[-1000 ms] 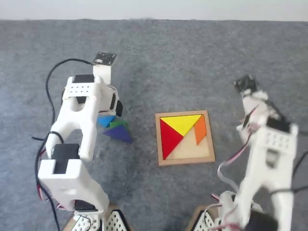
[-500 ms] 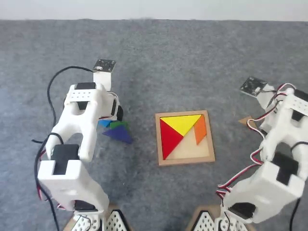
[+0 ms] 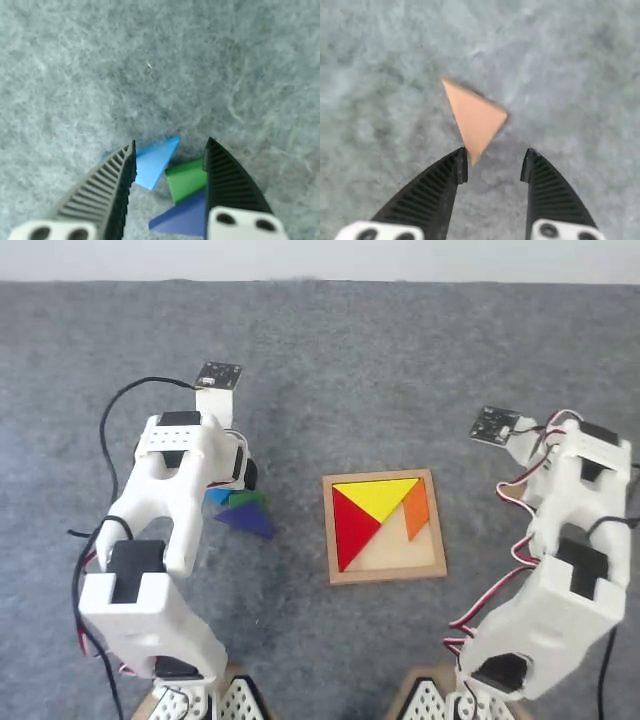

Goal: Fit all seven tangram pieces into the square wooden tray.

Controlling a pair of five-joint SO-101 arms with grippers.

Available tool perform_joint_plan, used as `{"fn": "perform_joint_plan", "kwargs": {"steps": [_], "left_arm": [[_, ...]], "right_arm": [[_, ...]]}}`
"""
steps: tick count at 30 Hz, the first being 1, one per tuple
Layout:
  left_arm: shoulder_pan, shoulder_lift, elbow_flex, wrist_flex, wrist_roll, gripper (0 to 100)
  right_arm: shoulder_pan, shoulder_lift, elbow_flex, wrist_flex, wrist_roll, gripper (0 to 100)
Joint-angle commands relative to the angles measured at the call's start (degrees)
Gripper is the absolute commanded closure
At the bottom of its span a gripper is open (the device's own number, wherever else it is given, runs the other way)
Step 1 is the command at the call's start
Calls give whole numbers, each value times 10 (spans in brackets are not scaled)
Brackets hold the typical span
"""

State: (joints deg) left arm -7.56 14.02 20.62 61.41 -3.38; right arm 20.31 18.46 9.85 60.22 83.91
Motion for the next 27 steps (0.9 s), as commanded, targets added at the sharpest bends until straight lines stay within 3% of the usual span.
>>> {"fn": "perform_joint_plan", "kwargs": {"steps": [1, 10, 16, 25, 27], "left_arm": [[5, -34, -4, -7, 7, 787], [4, -34, -4, -7, 7, 787], [3, -32, -4, -5, 7, 787], [4, -31, -4, -4, 8, 787], [4, -31, -4, -6, 8, 787]], "right_arm": [[-36, -48, -28, 35, 9, 808], [-87, -17, -30, 32, 7, 809], [-60, 28, -30, -22, 8, 809], [-39, 49, -30, -23, 7, 813], [-37, 44, -30, -21, 7, 852]]}}
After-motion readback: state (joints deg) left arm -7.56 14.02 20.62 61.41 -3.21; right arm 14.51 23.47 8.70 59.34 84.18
